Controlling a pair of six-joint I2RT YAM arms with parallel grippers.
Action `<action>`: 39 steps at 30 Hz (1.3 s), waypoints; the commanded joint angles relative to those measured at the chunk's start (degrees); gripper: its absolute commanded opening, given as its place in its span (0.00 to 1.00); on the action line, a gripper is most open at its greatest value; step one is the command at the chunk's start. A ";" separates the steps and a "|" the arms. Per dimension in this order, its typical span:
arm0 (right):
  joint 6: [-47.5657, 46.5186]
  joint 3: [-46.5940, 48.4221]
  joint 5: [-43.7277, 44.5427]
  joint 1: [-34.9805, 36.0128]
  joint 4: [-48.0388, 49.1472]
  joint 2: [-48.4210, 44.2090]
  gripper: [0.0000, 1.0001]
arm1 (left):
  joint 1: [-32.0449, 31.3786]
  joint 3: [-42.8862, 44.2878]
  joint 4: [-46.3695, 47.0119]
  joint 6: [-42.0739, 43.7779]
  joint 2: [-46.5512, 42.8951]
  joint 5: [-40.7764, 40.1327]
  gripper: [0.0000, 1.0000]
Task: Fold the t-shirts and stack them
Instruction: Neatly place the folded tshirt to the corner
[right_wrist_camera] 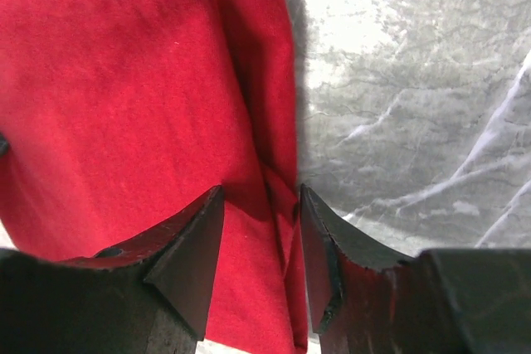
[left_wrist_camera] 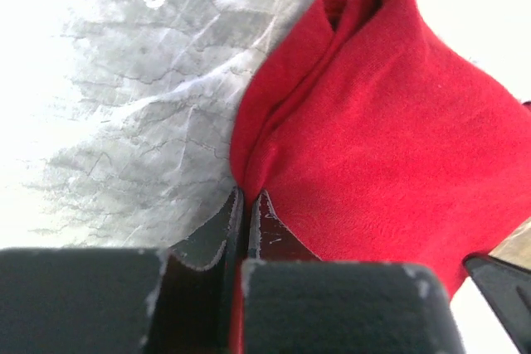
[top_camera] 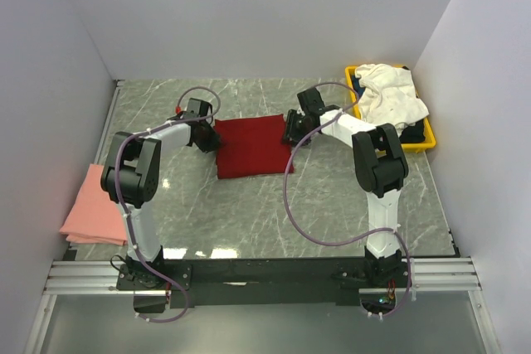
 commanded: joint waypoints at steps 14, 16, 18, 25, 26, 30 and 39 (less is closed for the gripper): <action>0.94 -2.64 -1.77 0.50 0.67 -9.39 0.50 | 8.80 -4.14 -10.83 -18.57 -8.40 -3.11 0.01; 0.94 -3.44 -1.95 0.76 1.10 -10.70 0.50 | 12.39 -4.40 -12.51 -20.15 -9.19 -2.85 0.01; 1.11 -4.93 -2.12 0.76 1.54 -11.67 0.50 | 14.77 -5.54 -13.13 -21.39 -11.21 -2.41 0.01; 1.64 -9.33 -2.91 2.16 3.39 -15.28 0.50 | 27.60 -9.06 -12.78 -23.50 -19.30 -1.27 0.01; 1.64 -9.51 -2.83 2.43 3.30 -15.54 0.50 | 28.49 -8.10 -13.39 -23.50 -20.26 -1.44 0.01; 1.91 -10.21 -2.91 3.57 3.74 -16.42 0.50 | 31.92 -4.58 -17.25 -24.47 -22.03 -3.37 0.01; 1.64 -11.18 -3.53 4.10 3.48 -18.36 0.50 | 37.20 -2.48 -17.68 -28.07 -26.78 -5.29 0.01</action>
